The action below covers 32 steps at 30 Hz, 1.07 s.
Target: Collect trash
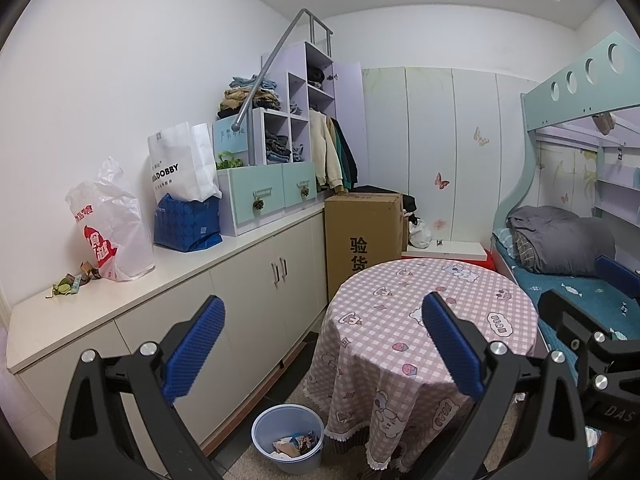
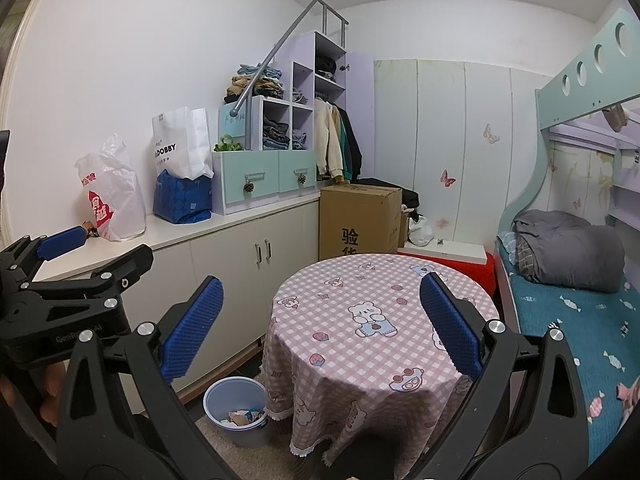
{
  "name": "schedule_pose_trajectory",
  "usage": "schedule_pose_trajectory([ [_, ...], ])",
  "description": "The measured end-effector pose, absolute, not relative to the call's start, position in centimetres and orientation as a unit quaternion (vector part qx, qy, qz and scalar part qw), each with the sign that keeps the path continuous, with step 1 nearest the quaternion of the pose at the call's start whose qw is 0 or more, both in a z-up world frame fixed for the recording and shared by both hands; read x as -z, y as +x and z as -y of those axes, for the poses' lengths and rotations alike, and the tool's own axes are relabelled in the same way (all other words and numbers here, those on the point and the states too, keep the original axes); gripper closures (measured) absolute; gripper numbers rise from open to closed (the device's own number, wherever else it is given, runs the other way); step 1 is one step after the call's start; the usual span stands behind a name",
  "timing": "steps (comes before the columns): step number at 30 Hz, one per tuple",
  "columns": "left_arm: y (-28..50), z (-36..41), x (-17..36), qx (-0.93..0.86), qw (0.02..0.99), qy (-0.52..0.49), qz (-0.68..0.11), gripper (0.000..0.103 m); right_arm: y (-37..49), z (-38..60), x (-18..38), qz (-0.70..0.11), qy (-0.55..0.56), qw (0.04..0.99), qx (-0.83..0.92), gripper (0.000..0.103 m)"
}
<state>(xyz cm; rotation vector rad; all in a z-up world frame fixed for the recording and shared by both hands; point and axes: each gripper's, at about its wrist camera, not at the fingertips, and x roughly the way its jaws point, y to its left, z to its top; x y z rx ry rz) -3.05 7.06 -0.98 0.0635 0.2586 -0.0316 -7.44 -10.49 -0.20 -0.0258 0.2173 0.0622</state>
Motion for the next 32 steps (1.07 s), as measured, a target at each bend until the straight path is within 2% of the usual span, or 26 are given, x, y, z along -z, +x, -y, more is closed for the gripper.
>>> schedule_pose_trajectory([
  [32, -1.8, -8.0, 2.0, 0.007, 0.988, 0.031, -0.148, 0.006, -5.3, 10.0, 1.0, -0.131, -0.012, 0.990, -0.041, 0.006],
])
